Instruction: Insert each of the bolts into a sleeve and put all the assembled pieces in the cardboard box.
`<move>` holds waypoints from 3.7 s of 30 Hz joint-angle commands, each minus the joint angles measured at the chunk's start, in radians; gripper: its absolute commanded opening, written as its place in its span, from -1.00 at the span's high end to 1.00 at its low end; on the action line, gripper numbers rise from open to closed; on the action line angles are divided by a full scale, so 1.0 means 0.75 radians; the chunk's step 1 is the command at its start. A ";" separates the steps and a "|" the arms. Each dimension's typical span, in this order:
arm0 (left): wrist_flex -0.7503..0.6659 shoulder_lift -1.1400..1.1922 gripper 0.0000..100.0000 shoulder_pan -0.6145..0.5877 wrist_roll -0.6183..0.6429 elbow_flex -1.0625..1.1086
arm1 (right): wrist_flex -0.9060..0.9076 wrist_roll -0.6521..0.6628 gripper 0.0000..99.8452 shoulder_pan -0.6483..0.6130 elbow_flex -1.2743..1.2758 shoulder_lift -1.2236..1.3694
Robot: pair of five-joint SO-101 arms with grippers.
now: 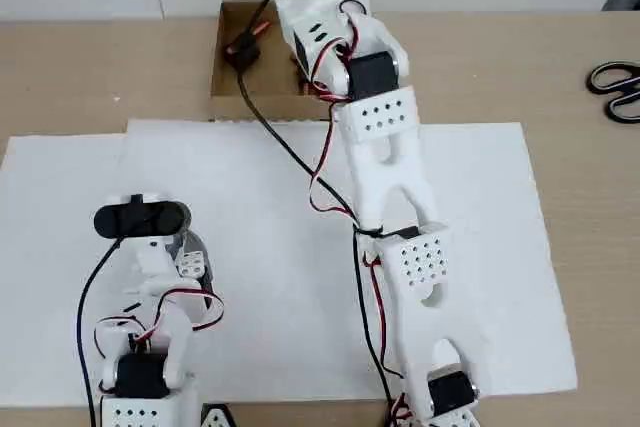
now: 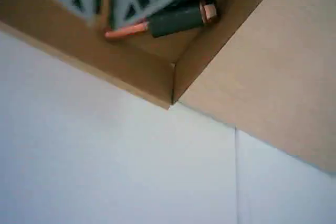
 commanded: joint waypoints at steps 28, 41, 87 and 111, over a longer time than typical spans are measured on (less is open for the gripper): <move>-0.029 -0.014 0.99 -0.008 -0.004 -0.007 | 0.789 -0.049 0.99 0.392 -0.098 -0.600; -0.029 -0.014 0.99 -0.008 -0.004 -0.007 | 0.793 0.088 0.99 0.490 0.378 -1.093; -0.029 -0.014 0.99 -0.008 -0.004 -0.007 | 0.048 0.084 0.99 0.607 4.178 -3.704; -0.029 -0.014 0.99 -0.008 -0.004 -0.007 | 0.071 0.076 0.99 0.611 4.286 -3.698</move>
